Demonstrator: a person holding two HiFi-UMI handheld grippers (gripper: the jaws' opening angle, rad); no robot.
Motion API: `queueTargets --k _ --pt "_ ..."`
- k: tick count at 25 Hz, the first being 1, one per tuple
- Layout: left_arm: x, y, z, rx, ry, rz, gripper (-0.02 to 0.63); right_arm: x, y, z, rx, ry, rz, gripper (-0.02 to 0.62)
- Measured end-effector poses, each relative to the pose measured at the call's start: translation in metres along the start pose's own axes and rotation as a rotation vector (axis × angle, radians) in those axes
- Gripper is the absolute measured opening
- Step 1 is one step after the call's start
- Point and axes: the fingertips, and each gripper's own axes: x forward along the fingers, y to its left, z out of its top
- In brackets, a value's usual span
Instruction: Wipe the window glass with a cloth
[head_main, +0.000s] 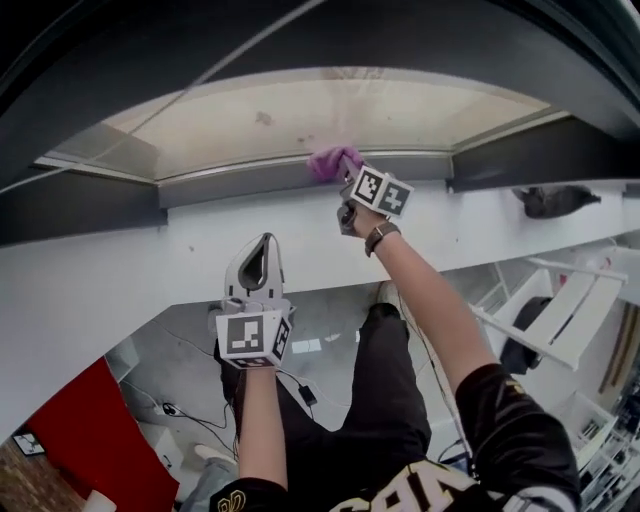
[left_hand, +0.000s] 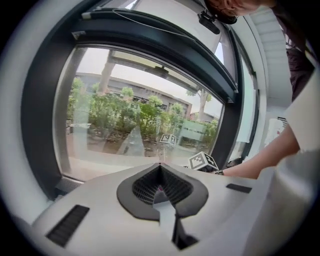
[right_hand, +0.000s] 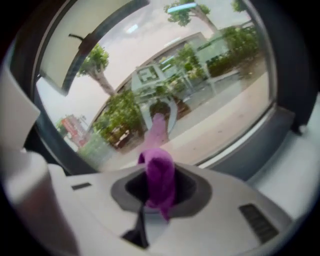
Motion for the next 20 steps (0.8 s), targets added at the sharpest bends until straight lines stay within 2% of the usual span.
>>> queueTargets --k 3,5,7,9,11,14,15,17,18,20 --pt "0.032 -0.070 -0.004 0.028 0.002 -0.104 0.012 -0.051 -0.124 0.058 0.168 -0.135 -0.178 0.078" --pt "0.043 -0.100 -0.003 0.033 -0.008 -0.134 0.012 -0.079 -0.184 0.091 0.259 -0.208 -0.263 0.078" --pt "0.049 -0.118 0.003 0.026 -0.026 -0.140 0.012 -0.096 -0.215 0.115 0.296 -0.241 -0.297 0.078" --pt "0.052 -0.128 0.009 0.024 -0.033 -0.133 0.012 -0.104 -0.224 0.124 0.300 -0.244 -0.295 0.078" --pt "0.046 -0.132 0.017 0.031 -0.023 -0.100 0.012 -0.115 -0.208 0.121 0.293 -0.232 -0.261 0.078" --pt "0.026 -0.136 0.042 0.038 0.003 -0.043 0.012 -0.148 -0.146 0.115 0.234 -0.204 -0.147 0.078" --pt "0.018 -0.139 0.053 0.012 0.010 -0.032 0.012 -0.165 -0.120 0.116 0.220 -0.200 -0.095 0.078" --pt "-0.002 -0.141 0.082 -0.090 0.009 -0.017 0.012 -0.207 -0.061 0.119 0.189 -0.203 0.014 0.078" --pt "-0.014 -0.141 0.100 -0.130 -0.002 -0.017 0.012 -0.231 -0.028 0.122 0.146 -0.211 0.061 0.078" --pt "-0.038 -0.143 0.142 -0.147 -0.046 -0.036 0.012 -0.283 0.037 0.130 -0.037 -0.241 0.108 0.078"
